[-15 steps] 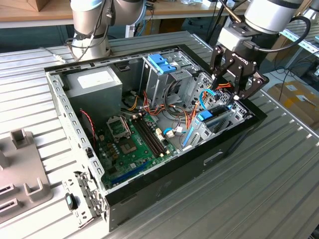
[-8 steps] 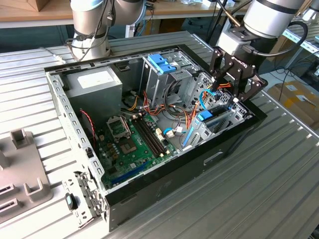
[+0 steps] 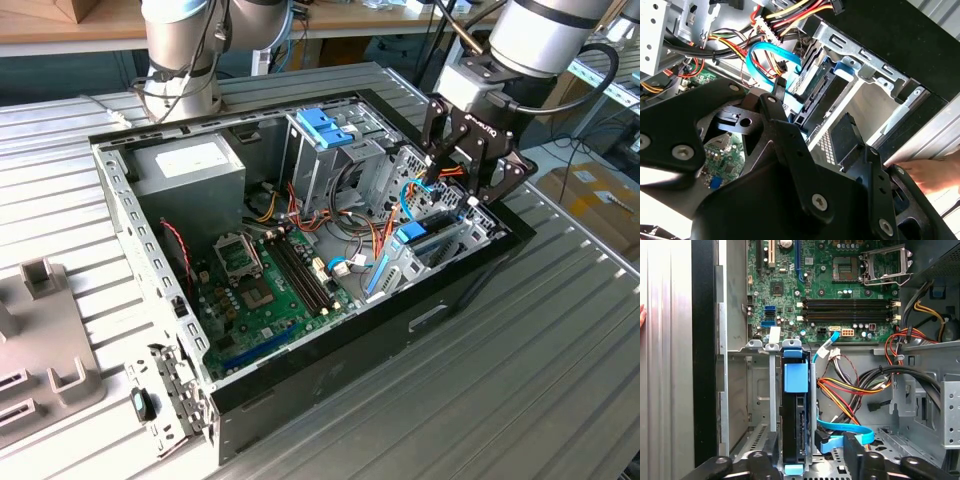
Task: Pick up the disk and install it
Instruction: 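Insert the first disk wire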
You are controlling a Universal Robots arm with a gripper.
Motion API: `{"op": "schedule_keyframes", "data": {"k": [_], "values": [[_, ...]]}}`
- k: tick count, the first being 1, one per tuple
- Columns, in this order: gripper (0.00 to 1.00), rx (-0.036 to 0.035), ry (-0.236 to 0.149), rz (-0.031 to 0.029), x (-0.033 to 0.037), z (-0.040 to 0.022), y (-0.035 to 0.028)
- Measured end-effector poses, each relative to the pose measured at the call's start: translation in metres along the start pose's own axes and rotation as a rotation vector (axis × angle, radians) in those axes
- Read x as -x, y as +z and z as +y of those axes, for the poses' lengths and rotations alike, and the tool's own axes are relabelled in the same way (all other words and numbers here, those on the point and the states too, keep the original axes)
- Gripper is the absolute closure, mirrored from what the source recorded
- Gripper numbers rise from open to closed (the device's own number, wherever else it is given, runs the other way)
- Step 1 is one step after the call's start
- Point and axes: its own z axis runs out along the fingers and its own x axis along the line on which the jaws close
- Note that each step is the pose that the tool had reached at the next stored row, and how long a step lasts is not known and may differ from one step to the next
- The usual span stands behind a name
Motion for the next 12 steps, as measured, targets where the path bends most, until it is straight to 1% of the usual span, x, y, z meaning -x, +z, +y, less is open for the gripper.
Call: {"op": "schedule_keyframes", "data": {"k": [1,2,3,4,5,9,11,12], "values": [[0.44,0.0,0.0,0.0,0.0,0.0,0.0],[0.57,0.0,0.0,-0.0001,0.0,0.0,0.0],[0.63,0.0,0.0,0.0001,-0.0001,0.0,0.0],[0.63,0.0,0.0,0.0,-0.0001,0.0,0.0],[0.69,0.0,0.0,0.0001,-0.0001,0.0,0.0],[0.71,0.0,0.0,0.0,-0.0001,0.0,0.0001],[0.84,0.0,0.0,0.0,-0.0001,0.0,0.0001],[0.84,0.0,0.0,0.0,-0.0001,0.0,0.0001]]}}
